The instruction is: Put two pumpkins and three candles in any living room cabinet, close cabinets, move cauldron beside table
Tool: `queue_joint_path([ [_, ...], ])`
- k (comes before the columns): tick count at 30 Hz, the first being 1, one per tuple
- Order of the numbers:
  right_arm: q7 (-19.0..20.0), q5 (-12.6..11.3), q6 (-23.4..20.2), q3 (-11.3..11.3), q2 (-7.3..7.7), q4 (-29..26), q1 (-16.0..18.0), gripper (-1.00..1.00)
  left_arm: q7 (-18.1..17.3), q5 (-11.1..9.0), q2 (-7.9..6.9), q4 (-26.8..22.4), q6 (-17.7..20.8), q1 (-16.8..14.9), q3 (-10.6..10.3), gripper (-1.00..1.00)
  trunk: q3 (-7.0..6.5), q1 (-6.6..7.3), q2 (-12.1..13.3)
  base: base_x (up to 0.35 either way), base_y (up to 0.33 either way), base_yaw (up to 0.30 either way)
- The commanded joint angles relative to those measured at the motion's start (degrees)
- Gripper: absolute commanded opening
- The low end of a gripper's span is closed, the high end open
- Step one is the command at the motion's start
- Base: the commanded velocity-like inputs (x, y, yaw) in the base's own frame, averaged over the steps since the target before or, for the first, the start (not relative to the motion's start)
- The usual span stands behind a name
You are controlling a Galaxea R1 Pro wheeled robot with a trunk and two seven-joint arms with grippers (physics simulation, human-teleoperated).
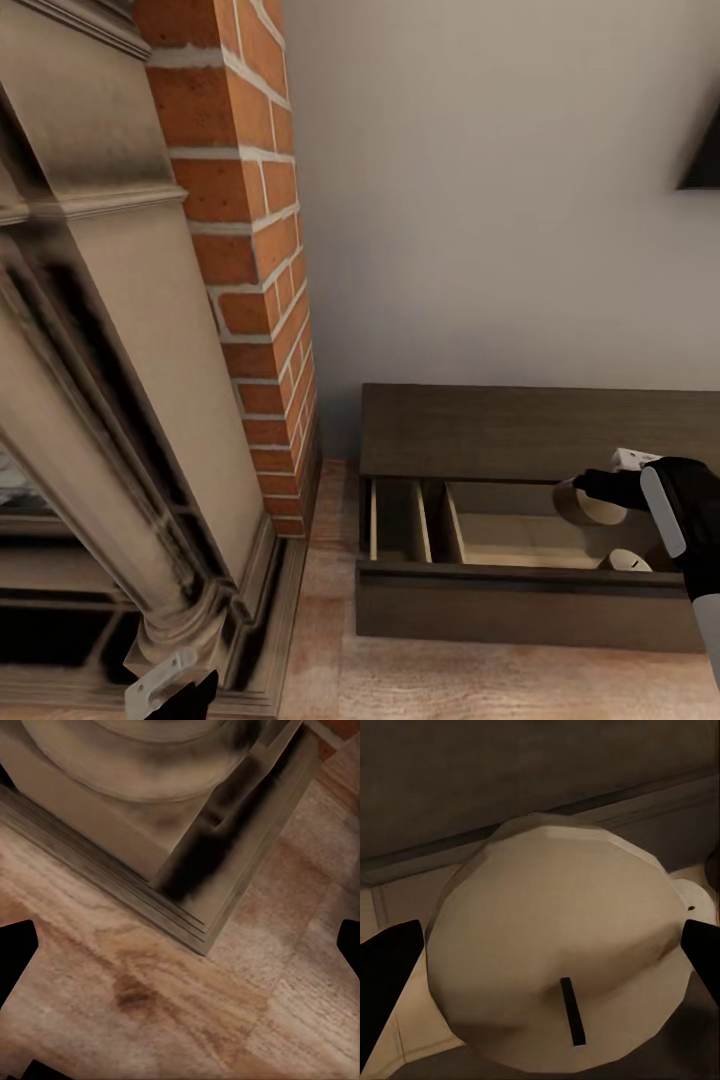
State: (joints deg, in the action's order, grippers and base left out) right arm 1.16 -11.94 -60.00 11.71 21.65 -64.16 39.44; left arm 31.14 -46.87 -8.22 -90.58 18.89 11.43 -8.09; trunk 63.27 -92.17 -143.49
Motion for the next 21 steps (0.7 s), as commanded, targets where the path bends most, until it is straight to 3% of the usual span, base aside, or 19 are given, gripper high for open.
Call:
queue_joint_path([
  [1,-0.05,0.02,0.0,-0.01,0.0,0.0,0.0,-1.0,0.0,0.0,0.0,0.0,0.0,0.0,0.0,1.0,0.0,0.0,0.0,0.0,0.0,0.0],
  [8,-0.05,0.03,0.0,0.01,-0.06,-0.09,0.06,-1.0,0.0,-0.05,-0.08,0.01,-0.09,0.09,-0.02,1.0,0.0,0.0,0.0,-0.003,0.0,0.0],
  [13,-0.23,0.65,0.0,-0.13,-0.59,-0.2,0.19,-1.0,-0.26,0.97,0.35,0.29,-0.36,0.01,0.0,1.0,0.0,0.0,0.0,-0.027,0.0,0.0],
  [21,-0.48,0.78,0.0,-0.47,-0.64,3.7,0.36,-1.0,-0.29,1.06,0.39,0.31,-0.38,0.0,0.0,1.0,0.0,0.0,0.0,-0.001,0.0,0.0],
])
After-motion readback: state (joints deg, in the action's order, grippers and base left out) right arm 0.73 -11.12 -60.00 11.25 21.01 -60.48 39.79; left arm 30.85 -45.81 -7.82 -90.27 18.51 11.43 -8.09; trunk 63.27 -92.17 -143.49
